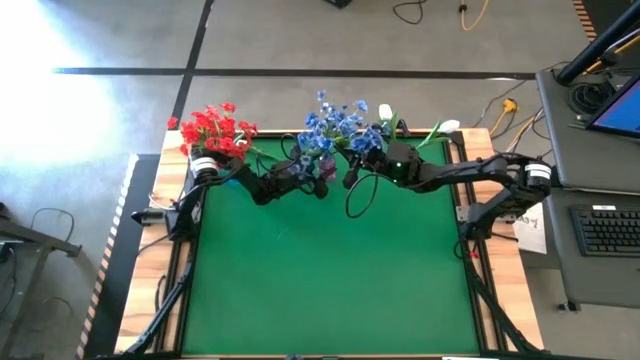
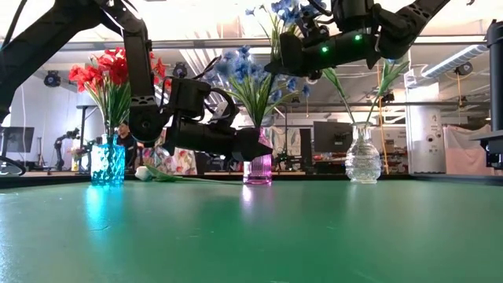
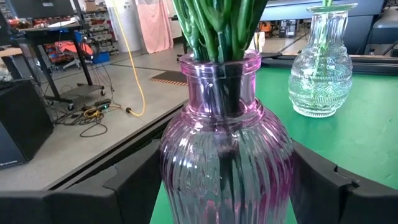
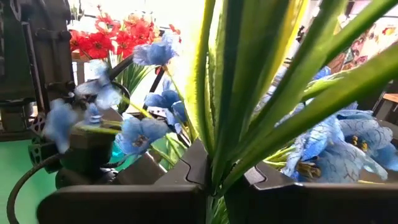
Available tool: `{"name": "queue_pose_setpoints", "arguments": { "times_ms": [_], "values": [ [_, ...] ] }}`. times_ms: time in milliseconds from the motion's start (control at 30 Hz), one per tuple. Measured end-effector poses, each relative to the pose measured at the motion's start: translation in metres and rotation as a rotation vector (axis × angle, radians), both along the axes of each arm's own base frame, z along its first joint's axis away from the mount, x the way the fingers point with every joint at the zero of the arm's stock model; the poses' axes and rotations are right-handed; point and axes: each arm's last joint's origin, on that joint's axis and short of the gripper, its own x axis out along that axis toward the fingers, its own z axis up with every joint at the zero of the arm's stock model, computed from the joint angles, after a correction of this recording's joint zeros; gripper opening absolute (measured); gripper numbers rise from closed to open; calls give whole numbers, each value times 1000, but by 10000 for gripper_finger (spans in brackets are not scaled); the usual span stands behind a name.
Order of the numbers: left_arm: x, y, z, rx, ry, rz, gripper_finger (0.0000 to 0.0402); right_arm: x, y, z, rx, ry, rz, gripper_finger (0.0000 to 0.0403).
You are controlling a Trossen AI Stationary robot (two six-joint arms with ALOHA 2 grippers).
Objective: Sort flowers into vase by color
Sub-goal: Put the blue flowers into the purple vase
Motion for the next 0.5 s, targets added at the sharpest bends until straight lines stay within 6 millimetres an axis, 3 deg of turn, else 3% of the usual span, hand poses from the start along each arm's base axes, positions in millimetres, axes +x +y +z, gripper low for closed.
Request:
{"name": "queue_pose_setpoints", "arguments": {
  "times_ms": [200,500],
  "values": [
    [0,0,0,-1,-1,0,275,3,-4,-6,8,-1,-5,18],
    [0,0,0,0,-1,-1,275,34,-16,-15,21,127,-10,18]
  ]
}}
